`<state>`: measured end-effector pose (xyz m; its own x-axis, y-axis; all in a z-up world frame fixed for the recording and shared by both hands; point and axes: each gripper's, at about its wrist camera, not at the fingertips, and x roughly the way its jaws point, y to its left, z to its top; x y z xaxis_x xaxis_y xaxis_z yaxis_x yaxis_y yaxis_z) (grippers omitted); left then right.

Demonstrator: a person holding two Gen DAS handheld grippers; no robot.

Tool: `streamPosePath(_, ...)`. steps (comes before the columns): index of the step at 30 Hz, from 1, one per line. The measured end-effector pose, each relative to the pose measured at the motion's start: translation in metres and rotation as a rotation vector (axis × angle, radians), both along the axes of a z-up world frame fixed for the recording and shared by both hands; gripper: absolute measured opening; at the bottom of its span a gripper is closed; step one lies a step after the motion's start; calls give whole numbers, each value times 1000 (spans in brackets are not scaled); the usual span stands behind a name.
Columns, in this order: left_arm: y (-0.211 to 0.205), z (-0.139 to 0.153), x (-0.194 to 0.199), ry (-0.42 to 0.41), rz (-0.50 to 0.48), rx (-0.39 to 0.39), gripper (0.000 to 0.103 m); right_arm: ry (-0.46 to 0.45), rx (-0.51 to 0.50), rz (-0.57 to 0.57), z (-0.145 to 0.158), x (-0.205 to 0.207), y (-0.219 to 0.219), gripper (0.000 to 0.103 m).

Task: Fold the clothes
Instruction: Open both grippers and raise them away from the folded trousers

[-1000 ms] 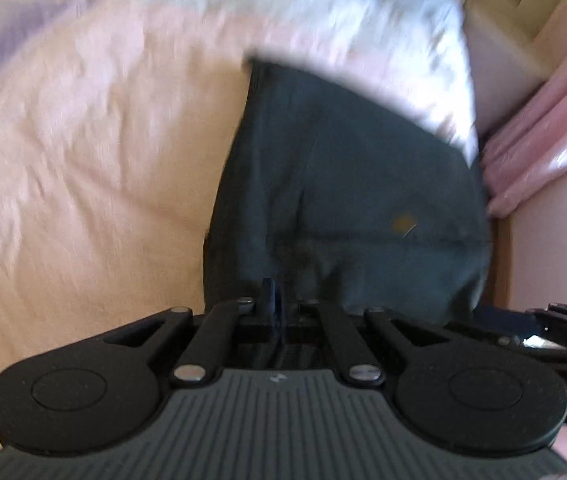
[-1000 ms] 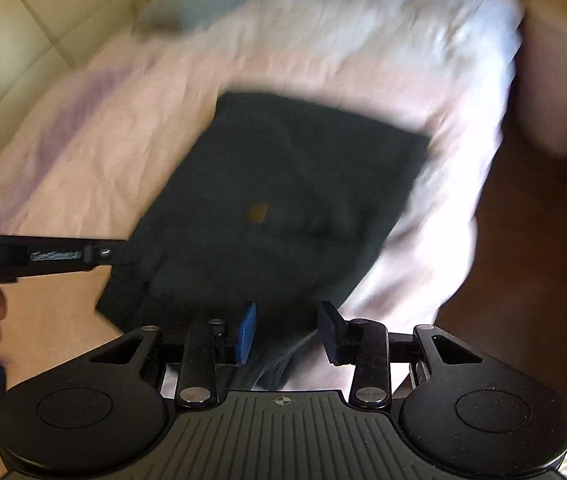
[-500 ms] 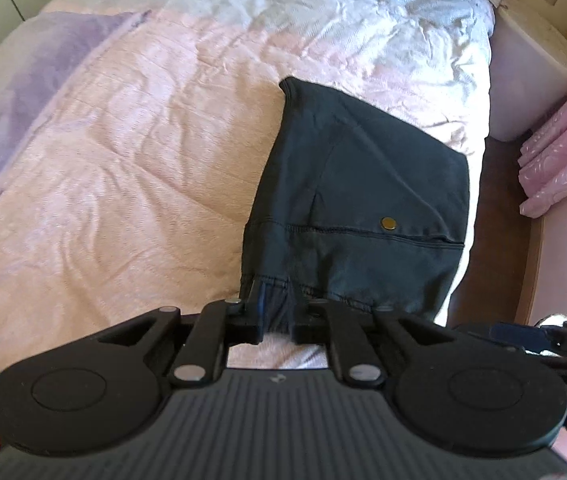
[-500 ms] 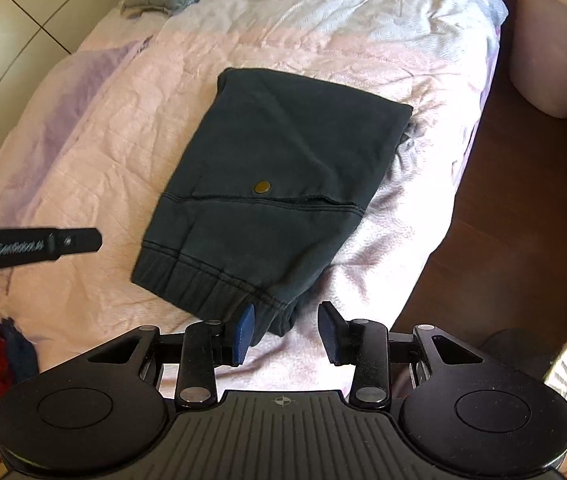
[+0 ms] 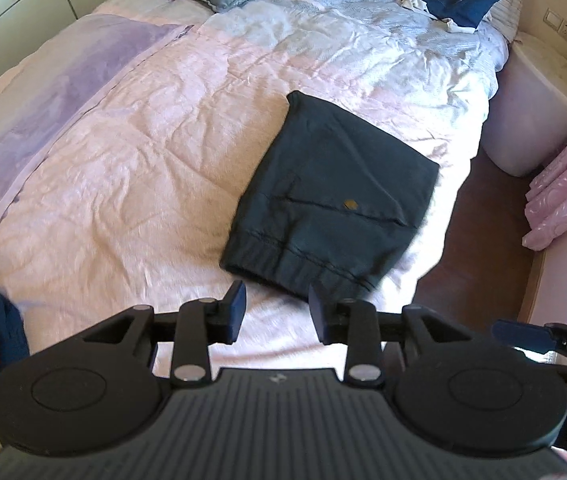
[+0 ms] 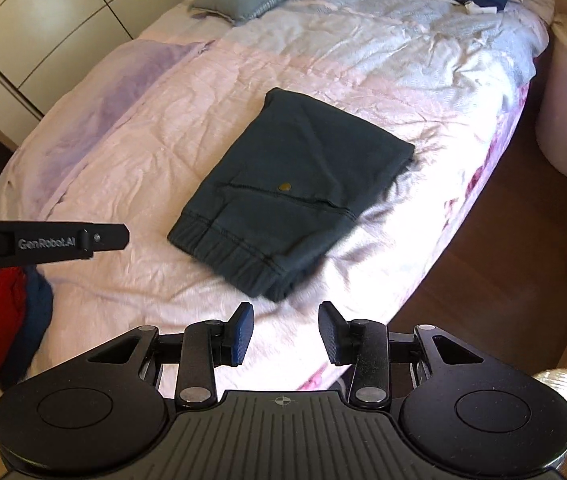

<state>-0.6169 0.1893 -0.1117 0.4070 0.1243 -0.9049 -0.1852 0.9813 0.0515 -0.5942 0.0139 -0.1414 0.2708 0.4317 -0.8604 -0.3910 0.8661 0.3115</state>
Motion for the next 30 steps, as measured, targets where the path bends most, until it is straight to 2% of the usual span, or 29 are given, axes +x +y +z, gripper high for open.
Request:
streamPosePath(8,-48,12,-57,-6,58,-19,33,-24,18,27,19,-36,-51,42)
streamPosePath(15,-59,21,-69,-20,80,-39,38,-32,47,37,30,-44,-70,46)
streamPosePath(18,-42,13,-69,-32,133,-141,39,-22,57,20,29,-38,-75,47)
streamPosePath(22,1,-10,-74,-51,287,-309,40,3,67,-28,24,-22,-84,48)
streamPosePath(26,44,-32,-76,-77,405,-427,41,27,92,-115,20,6,-95,48)
streamPosePath(30,78,-44,-61,-98,457,-510,42,60,135,-204,16,41,-100,48)
